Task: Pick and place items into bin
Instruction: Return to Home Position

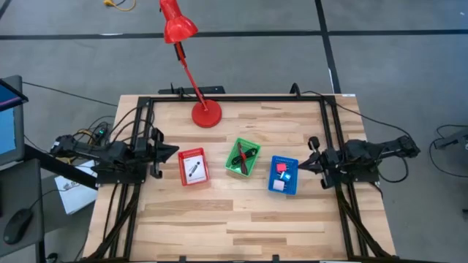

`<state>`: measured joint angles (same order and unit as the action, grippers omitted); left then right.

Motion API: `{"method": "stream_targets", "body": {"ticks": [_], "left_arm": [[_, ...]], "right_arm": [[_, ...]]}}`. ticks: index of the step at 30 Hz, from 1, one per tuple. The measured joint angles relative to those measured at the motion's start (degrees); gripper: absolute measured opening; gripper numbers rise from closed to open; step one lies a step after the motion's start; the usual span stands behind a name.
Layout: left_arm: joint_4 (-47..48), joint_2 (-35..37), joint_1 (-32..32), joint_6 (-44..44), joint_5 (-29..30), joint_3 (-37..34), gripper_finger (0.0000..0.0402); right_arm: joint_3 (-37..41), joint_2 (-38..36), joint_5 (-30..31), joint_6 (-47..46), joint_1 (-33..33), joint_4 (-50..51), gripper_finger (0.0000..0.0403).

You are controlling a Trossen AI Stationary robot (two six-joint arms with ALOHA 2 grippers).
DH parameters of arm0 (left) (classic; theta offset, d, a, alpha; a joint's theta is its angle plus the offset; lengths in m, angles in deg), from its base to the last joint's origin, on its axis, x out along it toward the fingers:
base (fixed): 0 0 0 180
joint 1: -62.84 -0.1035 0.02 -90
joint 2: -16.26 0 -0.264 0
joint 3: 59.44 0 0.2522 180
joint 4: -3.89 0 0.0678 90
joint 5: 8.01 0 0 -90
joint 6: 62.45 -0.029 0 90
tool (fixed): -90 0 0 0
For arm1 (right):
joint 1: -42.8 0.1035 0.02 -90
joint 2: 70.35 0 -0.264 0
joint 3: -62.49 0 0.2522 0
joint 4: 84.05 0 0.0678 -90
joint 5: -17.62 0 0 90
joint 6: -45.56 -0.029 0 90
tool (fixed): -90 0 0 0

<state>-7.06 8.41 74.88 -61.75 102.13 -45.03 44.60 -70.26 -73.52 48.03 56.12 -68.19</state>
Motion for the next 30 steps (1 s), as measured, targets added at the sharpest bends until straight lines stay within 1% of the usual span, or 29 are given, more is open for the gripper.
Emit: {"method": "stream_targets", "body": {"ticks": [4, 7, 9, 13, 17, 23, 26, 30], "left_arm": [[1.82, -0.07, 0.00, 1.78, 0.06, 0.00, 0.0000], [1.90, 0.01, 0.00, -0.14, 0.11, 0.00, 0.0000], [2.64, -0.01, 0.00, -1.42, 0.11, 0.00, 0.0000], [4.27, -0.01, 0.00, -1.08, 0.13, -0.02, 0.0000], [9.99, -0.01, 0.00, -0.78, 0.11, -0.03, 0.0000], [19.78, -0.03, 0.00, 4.58, 0.13, -0.07, 0.0000], [20.04, -0.02, 0.00, 5.49, 0.13, -0.07, 0.0000], [20.05, -0.03, 0.00, 4.60, 0.13, -0.07, 0.0000]], "right_arm": [[1.15, -0.02, 0.40, 0.55, 0.03, -2.55, 0.0000], [3.58, 0.01, 0.86, 0.35, 0.02, -3.63, 0.0000], [3.73, 0.07, 1.52, -0.34, 0.02, -3.19, 0.0000], [3.74, 0.97, 2.51, -2.45, 0.02, -3.64, 0.0000], [3.75, 1.02, 2.72, -2.48, 0.02, -3.09, 0.0000], [3.77, 1.04, 2.72, -2.48, 0.02, -3.07, 0.0000], [3.77, 1.02, 2.70, -2.48, 0.02, -3.07, 0.0000], [3.77, 1.04, 2.70, -2.48, 0.02, -3.07, 0.0000]]}}
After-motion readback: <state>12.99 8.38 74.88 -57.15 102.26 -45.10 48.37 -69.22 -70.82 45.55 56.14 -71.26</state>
